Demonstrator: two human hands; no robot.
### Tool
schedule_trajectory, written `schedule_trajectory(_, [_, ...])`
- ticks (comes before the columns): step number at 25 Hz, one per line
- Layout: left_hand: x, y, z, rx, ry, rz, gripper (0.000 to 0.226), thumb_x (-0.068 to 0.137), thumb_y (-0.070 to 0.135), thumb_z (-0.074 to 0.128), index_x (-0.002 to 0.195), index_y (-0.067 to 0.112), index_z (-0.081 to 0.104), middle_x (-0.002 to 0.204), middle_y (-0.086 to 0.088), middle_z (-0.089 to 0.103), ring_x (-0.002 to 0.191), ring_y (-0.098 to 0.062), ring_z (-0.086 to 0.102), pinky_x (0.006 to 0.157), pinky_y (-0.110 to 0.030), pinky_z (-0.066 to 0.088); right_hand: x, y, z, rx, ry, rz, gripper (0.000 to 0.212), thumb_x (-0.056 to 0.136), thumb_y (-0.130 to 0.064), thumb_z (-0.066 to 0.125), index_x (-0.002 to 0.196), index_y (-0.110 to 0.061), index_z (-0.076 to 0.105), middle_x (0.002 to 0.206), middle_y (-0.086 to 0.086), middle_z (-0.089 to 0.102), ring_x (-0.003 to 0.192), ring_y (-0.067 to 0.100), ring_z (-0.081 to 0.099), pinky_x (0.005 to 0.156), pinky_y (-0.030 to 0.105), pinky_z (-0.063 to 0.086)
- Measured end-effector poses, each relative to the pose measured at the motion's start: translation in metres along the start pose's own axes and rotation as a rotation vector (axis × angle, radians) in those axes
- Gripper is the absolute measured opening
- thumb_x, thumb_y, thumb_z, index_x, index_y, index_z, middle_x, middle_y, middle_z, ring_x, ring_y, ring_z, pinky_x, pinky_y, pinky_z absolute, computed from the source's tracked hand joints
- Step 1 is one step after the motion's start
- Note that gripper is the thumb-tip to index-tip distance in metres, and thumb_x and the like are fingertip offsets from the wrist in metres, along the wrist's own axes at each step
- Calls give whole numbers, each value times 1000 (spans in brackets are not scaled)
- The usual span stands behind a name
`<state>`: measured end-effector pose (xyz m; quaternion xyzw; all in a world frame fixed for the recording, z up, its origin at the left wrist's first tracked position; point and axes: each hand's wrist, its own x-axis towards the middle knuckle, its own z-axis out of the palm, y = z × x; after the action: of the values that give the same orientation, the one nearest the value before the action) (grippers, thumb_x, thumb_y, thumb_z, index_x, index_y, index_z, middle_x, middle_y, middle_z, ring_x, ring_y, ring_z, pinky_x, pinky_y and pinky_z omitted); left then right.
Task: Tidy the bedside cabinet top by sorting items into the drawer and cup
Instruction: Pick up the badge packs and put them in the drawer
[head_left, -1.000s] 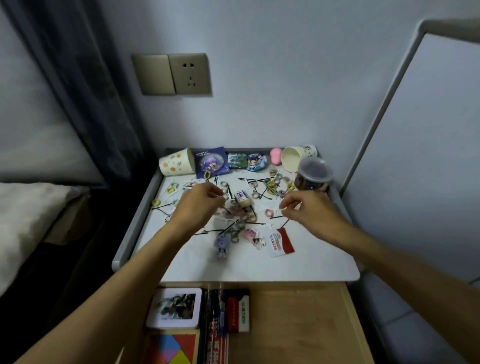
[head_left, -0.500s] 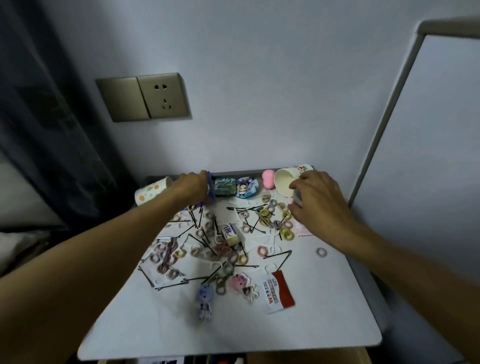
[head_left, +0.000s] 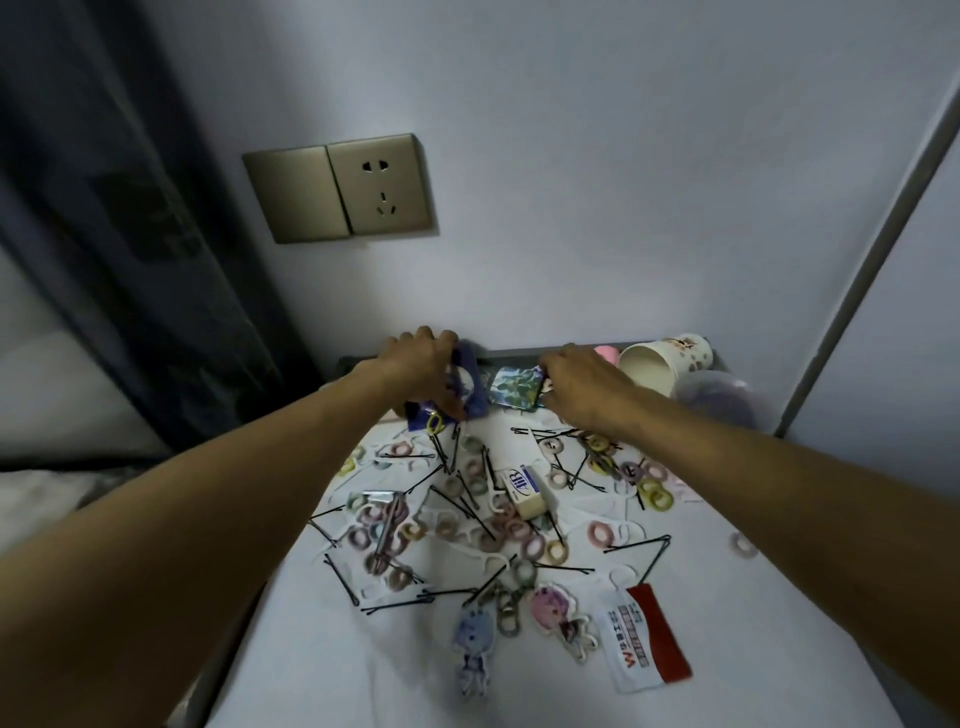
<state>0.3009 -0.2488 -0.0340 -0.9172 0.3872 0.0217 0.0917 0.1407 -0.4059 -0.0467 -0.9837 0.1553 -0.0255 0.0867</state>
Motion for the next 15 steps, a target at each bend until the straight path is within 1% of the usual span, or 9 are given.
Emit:
schedule_trajectory(3, [5,-4,1,20,53,3,112,49,70,82,138,19,39,127,-15,51,115,-34,48,96,-44,38,14,1,4,2,-10,32,47,88,-28,61,130,-12,48,124,15,49,115,33,49,93,40,45])
schedule_trajectory(5, [6,-5,-2,35,116,23,110,45,71,83,132,16,44,124,-15,51,112,-32,48,95,-43,37,16,-2,4,23,-10,-16,53,86,-33,63,134,-17,47,125,12,49,115,31,47,94,42,46])
schedule_trajectory(6, [5,-5,-3,38,149,35,107,45,70,83,129,15,46,122,-13,51,111,-31,48,94,-42,36,16,-4,4,30,-9,-56,53,84,-36,63,133,-21,49,124,11,51,114,29,48,92,43,47])
schedule_trajectory(8, [4,-3,-6,39,210,67,100,48,64,85,126,14,47,119,-10,52,106,-28,51,89,-39,33,17,-12,5,56,8,-111,45,83,-40,65,124,-24,56,117,8,59,106,27,53,85,40,49])
schedule_trajectory(9, [2,-2,-8,37,238,84,96,50,61,85,124,14,47,116,-8,54,102,-26,53,85,-37,31,17,-15,8,70,27,-114,43,82,-39,68,121,-23,58,114,7,61,102,26,55,83,38,49])
schedule_trajectory(12, [-3,2,-13,43,333,139,76,61,53,83,116,15,47,107,-5,63,92,-26,58,79,-37,26,20,-19,12,154,89,-76,56,75,-28,81,124,-18,57,113,7,58,103,25,55,81,35,46])
schedule_trajectory(13, [-6,2,-16,47,357,155,68,67,49,80,114,15,47,105,-5,65,91,-27,60,79,-37,26,21,-19,13,214,116,-59,52,74,-24,82,121,-16,59,111,7,59,102,26,57,77,32,44])
schedule_trajectory(15, [-13,4,-26,59,391,174,50,79,42,72,113,15,48,103,-6,69,90,-30,62,81,-38,29,19,-19,14,326,184,4,35,78,-18,79,110,-15,66,105,8,67,96,26,63,70,26,39])
